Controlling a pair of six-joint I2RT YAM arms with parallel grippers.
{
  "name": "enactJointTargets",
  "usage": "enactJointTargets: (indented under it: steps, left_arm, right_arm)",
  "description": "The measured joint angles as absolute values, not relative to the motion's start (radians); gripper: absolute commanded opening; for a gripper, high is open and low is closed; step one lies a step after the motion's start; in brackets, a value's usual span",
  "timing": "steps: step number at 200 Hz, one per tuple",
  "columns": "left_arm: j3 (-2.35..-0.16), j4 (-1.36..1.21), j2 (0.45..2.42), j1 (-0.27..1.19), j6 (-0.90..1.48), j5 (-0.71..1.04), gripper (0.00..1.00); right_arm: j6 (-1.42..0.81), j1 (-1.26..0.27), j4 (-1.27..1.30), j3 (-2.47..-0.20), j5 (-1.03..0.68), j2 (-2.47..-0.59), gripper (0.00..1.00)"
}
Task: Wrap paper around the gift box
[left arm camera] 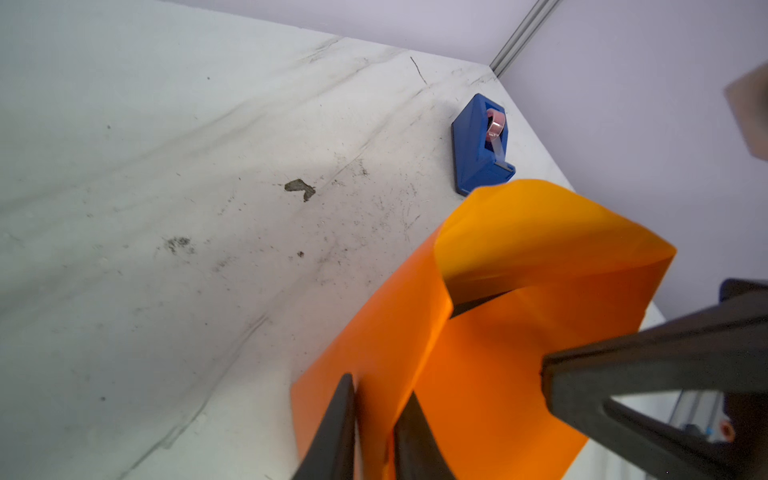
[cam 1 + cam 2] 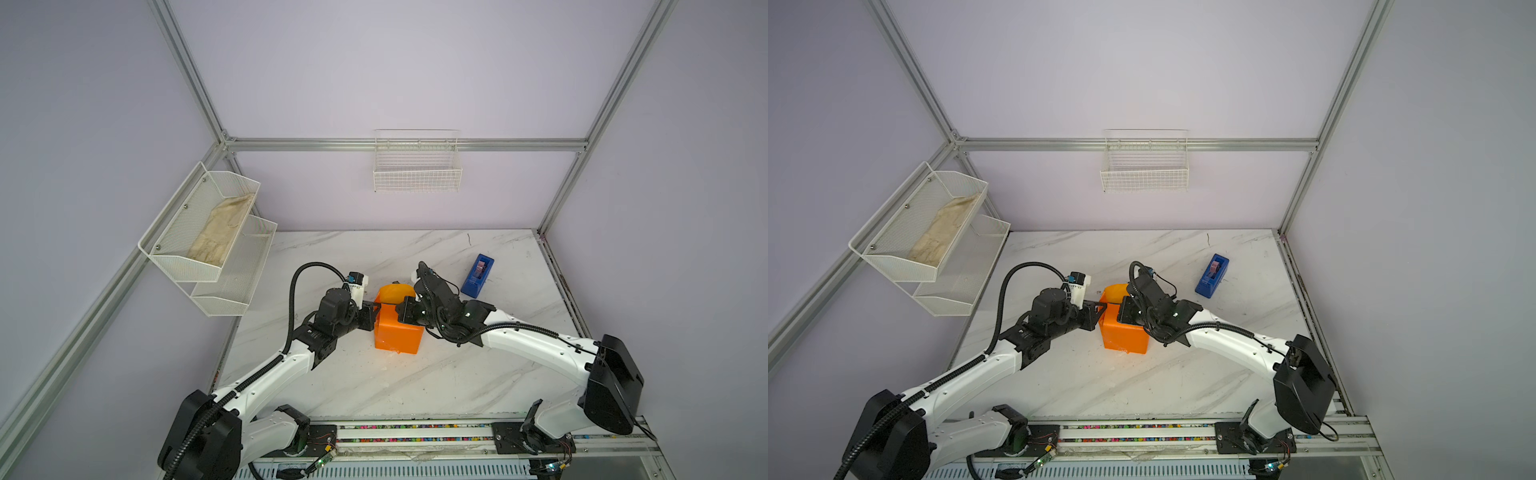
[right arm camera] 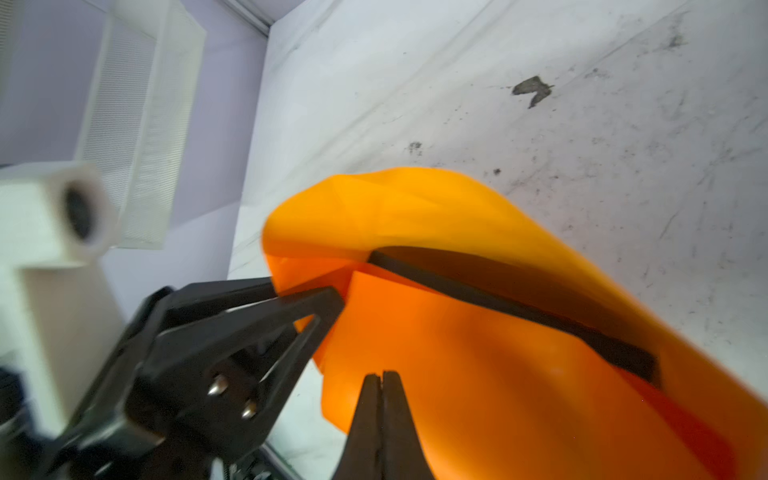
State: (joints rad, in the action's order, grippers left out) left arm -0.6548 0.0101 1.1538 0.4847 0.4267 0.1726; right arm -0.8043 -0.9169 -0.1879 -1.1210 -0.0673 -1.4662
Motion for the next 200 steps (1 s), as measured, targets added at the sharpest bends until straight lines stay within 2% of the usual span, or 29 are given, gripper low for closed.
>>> enactJointTargets:
  steps: [33, 72, 106, 155, 200]
  left_arm:
    - [-0.655, 0.008, 1.16, 0.485, 0.427, 0.179, 0.08]
    - [-0.655, 0.009, 1.161, 0.485, 0.427, 0.179, 0.06]
    - [-0.655, 0.009, 1.161, 0.485, 0.426, 0.184, 0.04]
    - [-0.655, 0.01, 1.161, 0.484, 0.427, 0.199, 0.03]
    - [-0.655, 0.018, 1.161, 0.484, 0.427, 0.206, 0.02]
  right_arm:
    - [-0.787, -0.943, -0.11, -1.034, -0.228, -1.387, 0.0]
    - [-0.76, -1.007, -0.085, -0.963, -0.294, -1.443, 0.0]
    - [-0.746, -1.01, -0.088, -0.96, -0.234, -1.514, 0.0]
    - [-0.743, -1.009, -0.102, -0.975, -0.101, -1.517, 0.0]
    - [-0.743, -1.009, -0.109, -1.019, -0.058, -1.518, 0.0]
